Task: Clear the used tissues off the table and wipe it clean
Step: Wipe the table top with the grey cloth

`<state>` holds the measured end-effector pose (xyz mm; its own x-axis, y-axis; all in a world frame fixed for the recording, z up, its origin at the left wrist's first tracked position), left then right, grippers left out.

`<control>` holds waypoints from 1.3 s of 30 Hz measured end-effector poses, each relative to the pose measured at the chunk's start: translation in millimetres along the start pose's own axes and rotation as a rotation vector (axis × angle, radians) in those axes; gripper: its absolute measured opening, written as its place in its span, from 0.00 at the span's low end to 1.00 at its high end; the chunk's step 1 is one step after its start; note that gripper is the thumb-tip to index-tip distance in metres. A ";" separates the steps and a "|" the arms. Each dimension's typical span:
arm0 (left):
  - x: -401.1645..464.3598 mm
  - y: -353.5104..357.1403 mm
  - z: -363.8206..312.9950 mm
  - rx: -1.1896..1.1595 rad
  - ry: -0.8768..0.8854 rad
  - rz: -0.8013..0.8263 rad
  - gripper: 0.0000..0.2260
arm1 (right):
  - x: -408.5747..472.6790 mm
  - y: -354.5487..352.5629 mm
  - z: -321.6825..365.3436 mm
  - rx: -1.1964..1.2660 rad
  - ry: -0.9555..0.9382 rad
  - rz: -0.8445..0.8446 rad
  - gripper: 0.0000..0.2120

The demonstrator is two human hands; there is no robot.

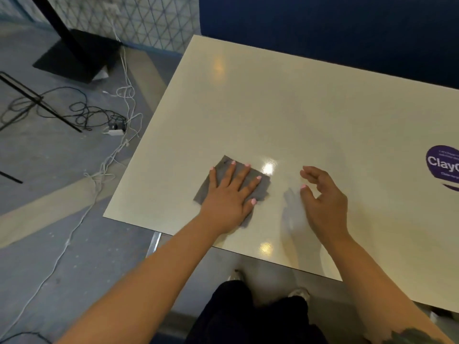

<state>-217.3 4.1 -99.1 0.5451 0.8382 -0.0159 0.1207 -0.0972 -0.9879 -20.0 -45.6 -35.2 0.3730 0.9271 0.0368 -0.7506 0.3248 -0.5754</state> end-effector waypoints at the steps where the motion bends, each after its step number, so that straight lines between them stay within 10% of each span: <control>1: -12.9 2.5 -10.6 -0.003 0.058 -0.001 0.24 | -0.7 4.8 2.1 -0.005 -0.013 0.015 0.18; 7: -75.5 -4.1 22.9 0.040 0.207 0.000 0.23 | 1.4 20.1 8.8 0.016 -0.021 0.052 0.17; 15: -38.5 -16.9 80.0 0.009 -0.261 0.021 0.24 | -2.7 41.2 21.6 0.025 -0.029 0.113 0.17; 23: -102.9 -13.6 74.6 0.073 0.009 0.035 0.23 | -3.8 51.0 33.4 0.007 -0.037 0.169 0.17; 29: -91.1 -30.5 122.4 0.018 -0.231 0.146 0.28 | -5.3 55.2 40.0 -0.002 -0.049 0.193 0.17; 35: -82.6 -54.5 131.1 -0.559 -0.540 -0.269 0.20 | -2.6 52.4 46.6 -0.015 -0.092 0.250 0.17; 39: -75.0 -60.8 143.8 -0.477 -0.834 -0.271 0.23 | 5.2 52.3 47.6 0.015 -0.070 0.305 0.18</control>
<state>-384.8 24.4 -60.0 -0.2848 0.9550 -0.0831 0.5751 0.1008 -0.8119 -83.3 -14.9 -26.2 0.0915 0.9927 -0.0791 -0.8304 0.0322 -0.5562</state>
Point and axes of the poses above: each hand's wrist, its own x-axis towards the middle knuckle, its own y-axis out of the palm, z = x × y, the point moved 2 cm from there along x, towards the middle knuckle, and after that the axes turned 3 degrees about -y, right-handed, at the moved point
